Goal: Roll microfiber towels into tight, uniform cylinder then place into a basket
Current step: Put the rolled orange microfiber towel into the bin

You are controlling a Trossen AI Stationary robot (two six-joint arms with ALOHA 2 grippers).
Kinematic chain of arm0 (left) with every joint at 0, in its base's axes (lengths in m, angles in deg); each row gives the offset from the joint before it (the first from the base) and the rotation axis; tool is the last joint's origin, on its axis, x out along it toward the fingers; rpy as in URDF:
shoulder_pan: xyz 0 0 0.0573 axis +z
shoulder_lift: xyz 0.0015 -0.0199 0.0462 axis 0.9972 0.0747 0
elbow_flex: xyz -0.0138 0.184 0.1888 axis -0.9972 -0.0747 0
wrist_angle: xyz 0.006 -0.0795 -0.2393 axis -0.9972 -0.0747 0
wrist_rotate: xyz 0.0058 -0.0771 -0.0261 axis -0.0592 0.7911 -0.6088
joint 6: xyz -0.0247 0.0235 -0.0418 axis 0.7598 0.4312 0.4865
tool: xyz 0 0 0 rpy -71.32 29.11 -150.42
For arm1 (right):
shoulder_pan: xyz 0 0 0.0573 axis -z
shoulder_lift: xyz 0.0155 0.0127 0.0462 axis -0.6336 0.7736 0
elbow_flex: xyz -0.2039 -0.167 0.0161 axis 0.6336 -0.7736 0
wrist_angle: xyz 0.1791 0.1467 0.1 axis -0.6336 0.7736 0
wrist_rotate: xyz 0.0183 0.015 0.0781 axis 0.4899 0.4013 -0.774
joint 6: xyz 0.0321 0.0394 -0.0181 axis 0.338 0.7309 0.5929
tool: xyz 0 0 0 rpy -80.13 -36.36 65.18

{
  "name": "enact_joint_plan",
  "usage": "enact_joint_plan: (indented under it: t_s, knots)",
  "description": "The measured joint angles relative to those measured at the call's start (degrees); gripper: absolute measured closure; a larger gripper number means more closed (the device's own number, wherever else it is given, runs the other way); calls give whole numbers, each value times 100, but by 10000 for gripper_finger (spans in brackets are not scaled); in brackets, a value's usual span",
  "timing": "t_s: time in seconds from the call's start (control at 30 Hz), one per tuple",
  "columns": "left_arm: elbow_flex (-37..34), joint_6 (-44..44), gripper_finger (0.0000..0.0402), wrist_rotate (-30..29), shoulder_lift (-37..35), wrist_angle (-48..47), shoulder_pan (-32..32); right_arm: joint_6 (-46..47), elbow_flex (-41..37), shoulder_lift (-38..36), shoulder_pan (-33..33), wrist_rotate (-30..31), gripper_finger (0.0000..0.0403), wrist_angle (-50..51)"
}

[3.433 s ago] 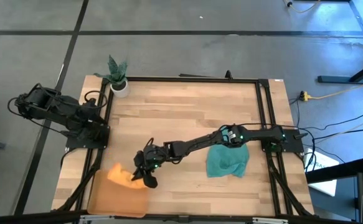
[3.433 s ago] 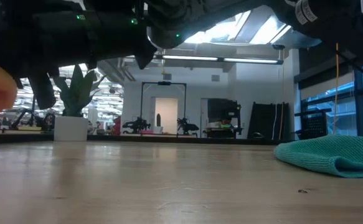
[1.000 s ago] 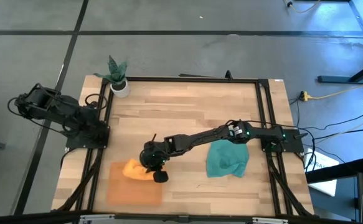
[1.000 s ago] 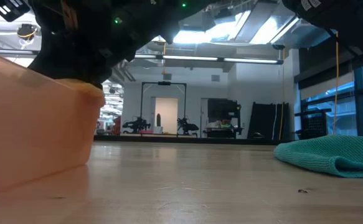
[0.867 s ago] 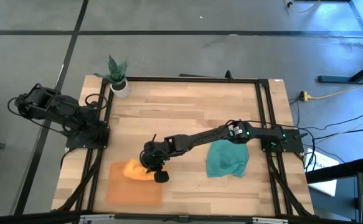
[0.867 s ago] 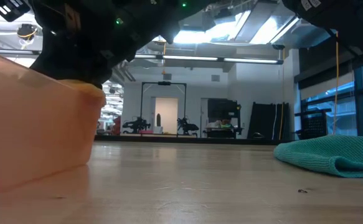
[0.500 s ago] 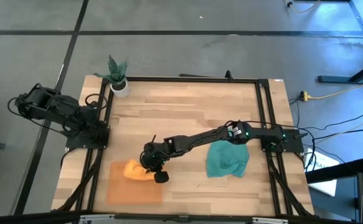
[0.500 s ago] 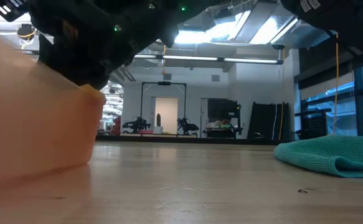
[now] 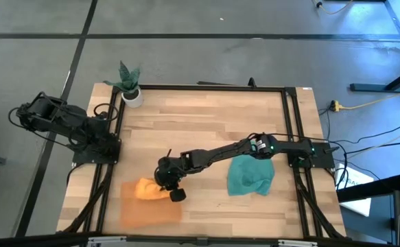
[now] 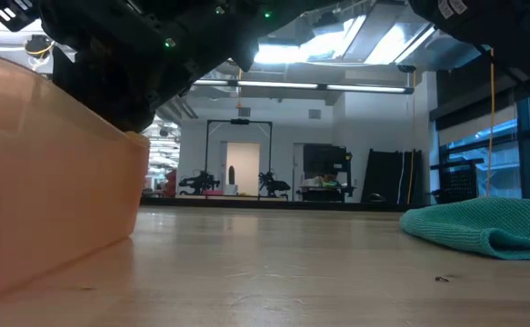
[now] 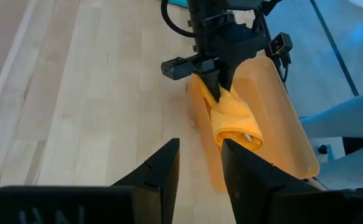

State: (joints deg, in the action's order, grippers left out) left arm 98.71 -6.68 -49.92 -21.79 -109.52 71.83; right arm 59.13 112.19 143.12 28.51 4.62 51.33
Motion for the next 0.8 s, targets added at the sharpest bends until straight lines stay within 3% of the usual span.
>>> enact_joint_plan:
  t_s: [0.4, 0.63, 0.8]
  knots:
    - [0, 0, 291, 0, 0, 0, 0, -89, 0, 2, 0, -2, 328, -1]
    - [0, 2, 291, 0, 0, 1, 0, -137, 0, 7, 2, -4, 358, -9]
    - [0, 2, 291, -2, 0, 1, 0, -134, 0, 7, 2, -7, 339, -7]
